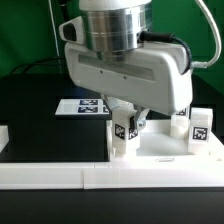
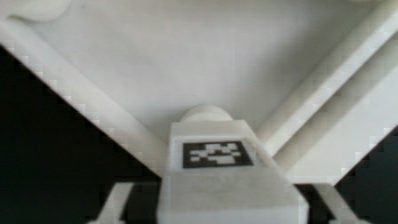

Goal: Assemble square table

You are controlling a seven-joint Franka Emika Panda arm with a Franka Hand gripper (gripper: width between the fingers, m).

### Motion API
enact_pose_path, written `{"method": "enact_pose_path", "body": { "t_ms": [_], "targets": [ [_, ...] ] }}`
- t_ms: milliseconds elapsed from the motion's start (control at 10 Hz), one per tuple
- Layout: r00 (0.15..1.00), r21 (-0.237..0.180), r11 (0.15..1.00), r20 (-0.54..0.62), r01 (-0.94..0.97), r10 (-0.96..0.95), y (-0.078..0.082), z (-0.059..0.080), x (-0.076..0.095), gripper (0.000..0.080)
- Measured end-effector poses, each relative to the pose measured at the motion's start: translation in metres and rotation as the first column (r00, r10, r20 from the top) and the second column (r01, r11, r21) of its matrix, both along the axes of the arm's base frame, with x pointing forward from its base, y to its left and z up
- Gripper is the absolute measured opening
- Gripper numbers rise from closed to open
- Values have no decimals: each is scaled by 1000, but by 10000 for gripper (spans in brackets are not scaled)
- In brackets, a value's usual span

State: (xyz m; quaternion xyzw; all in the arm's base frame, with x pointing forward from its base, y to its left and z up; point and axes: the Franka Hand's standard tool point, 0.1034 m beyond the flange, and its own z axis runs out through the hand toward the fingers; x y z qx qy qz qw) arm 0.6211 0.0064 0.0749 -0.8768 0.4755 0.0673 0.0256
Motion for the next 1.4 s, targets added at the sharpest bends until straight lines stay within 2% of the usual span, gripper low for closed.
{"method": "enact_pose_path", "body": {
  "t_ms": [100,200,400,500,700,800,900,1000,1100,1400],
  "targets": [
    [996,-12,996,21,83,-83,-1,0,2,291],
    [968,-14,969,56,245,-244,-1,0,3,291],
    [884,-6,887,85,461,-459,1,-1,2,291],
    [834,16,838,87,545,-544,0,0,2,291],
    [800,25,804,80,595,-595,1,-1,2,319],
    [858,26,863,104,504,-504,-1,-1,3,319],
    [910,20,920,144,391,-390,-5,-2,5,498],
    [964,-18,975,158,221,-216,-3,-3,4,498],
    [982,-43,995,167,90,-82,0,-3,4,616],
    [980,-59,995,177,-85,94,-3,-3,4,648]
  ]
}}
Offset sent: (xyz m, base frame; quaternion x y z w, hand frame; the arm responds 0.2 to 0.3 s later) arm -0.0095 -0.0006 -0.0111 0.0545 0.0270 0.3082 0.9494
